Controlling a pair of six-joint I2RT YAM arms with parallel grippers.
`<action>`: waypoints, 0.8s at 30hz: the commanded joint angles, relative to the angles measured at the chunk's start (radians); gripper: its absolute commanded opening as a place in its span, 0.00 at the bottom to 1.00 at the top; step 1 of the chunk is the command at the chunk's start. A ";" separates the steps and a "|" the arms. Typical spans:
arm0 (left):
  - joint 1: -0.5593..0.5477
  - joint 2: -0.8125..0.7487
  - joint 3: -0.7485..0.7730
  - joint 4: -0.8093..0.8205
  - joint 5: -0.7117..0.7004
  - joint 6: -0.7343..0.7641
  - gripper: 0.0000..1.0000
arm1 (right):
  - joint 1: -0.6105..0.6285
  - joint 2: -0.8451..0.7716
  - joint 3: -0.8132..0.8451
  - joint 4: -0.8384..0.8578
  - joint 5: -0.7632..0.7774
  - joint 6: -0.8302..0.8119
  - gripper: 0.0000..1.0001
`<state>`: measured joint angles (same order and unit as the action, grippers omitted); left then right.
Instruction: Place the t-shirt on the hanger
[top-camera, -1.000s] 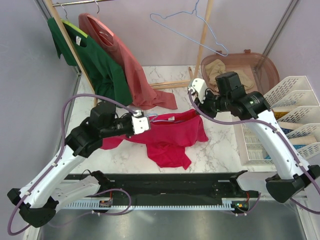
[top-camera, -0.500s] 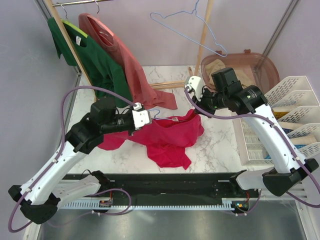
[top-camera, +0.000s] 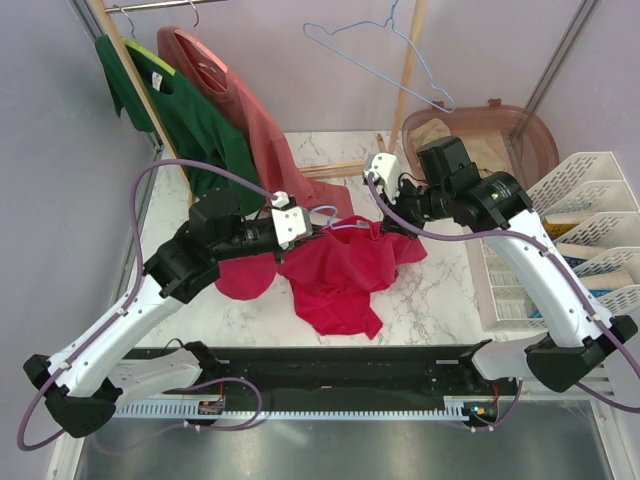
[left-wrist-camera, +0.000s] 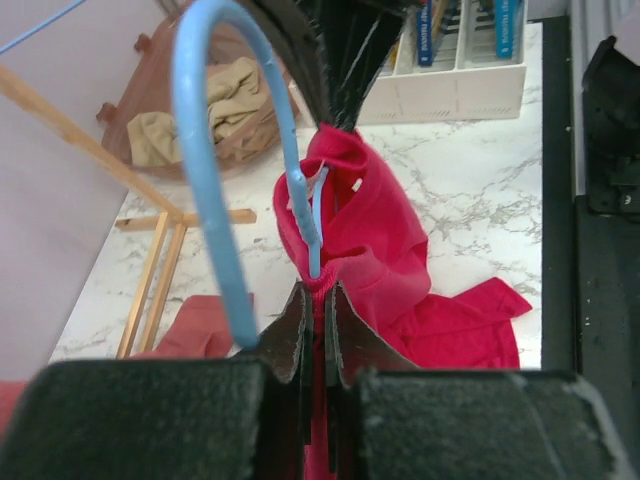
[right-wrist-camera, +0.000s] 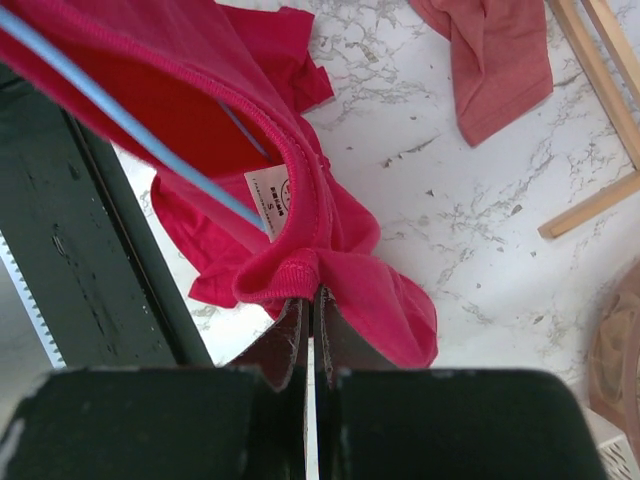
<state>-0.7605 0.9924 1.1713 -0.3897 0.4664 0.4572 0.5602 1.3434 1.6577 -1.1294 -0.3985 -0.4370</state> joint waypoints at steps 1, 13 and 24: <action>-0.033 -0.003 -0.004 0.084 0.086 -0.026 0.02 | 0.012 0.016 0.057 0.054 -0.025 0.057 0.00; -0.031 -0.021 -0.030 0.060 0.054 -0.026 0.02 | 0.021 0.019 0.114 0.071 0.027 0.073 0.00; -0.030 0.018 -0.002 0.193 -0.103 -0.101 0.02 | 0.046 -0.012 0.027 0.034 -0.071 0.035 0.00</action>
<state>-0.7876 1.0111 1.1324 -0.3107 0.4248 0.4057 0.6014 1.3602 1.7149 -1.0916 -0.4072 -0.3843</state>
